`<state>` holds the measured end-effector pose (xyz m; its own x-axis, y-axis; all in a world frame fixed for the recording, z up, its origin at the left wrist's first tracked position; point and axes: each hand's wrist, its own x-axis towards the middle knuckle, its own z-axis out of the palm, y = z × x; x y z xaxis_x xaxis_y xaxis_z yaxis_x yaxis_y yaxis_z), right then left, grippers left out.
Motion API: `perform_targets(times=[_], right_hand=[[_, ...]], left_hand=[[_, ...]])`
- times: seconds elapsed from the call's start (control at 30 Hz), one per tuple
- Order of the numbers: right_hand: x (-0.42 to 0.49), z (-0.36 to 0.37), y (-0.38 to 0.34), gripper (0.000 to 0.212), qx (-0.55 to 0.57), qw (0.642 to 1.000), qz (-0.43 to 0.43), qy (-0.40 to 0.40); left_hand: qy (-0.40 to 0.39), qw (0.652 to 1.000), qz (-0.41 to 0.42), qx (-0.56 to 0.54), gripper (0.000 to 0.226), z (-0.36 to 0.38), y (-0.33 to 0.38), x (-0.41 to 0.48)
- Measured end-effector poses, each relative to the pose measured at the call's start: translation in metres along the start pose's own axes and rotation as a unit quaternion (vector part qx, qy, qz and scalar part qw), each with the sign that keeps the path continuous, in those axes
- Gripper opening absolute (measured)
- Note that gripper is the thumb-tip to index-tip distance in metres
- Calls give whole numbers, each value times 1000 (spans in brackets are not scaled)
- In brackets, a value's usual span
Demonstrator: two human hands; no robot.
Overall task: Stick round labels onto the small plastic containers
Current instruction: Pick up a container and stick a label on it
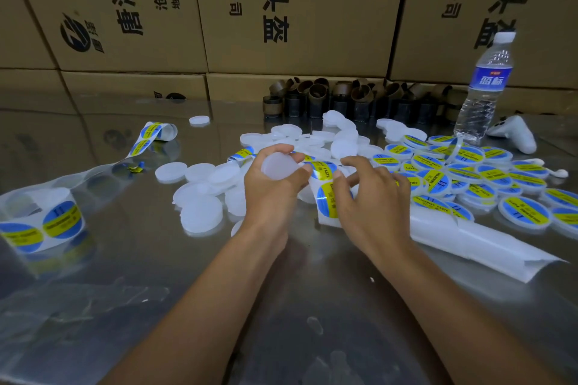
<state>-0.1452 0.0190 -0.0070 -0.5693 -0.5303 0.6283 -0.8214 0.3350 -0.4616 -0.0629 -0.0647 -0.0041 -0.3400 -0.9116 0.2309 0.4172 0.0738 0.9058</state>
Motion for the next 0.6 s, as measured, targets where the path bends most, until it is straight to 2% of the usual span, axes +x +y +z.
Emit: perform_targets(times=[0.13,0.23,0.4,0.6], right_hand=[[3,1,3,19,197,979,53,-5],[4,1,3,24,289,954,73,-16],[3,1,1,32,334,939,56,-59],[5,1,2,32,345,937,49,-18]], left_hand=[[-25,1000,7,-10,34,0,0,0],[-7,1000,2,-16,33,-1,1,0],[54,998,-9,-11,33,-3,1,2],[86,996,-3,-12,26,-4,3,2]])
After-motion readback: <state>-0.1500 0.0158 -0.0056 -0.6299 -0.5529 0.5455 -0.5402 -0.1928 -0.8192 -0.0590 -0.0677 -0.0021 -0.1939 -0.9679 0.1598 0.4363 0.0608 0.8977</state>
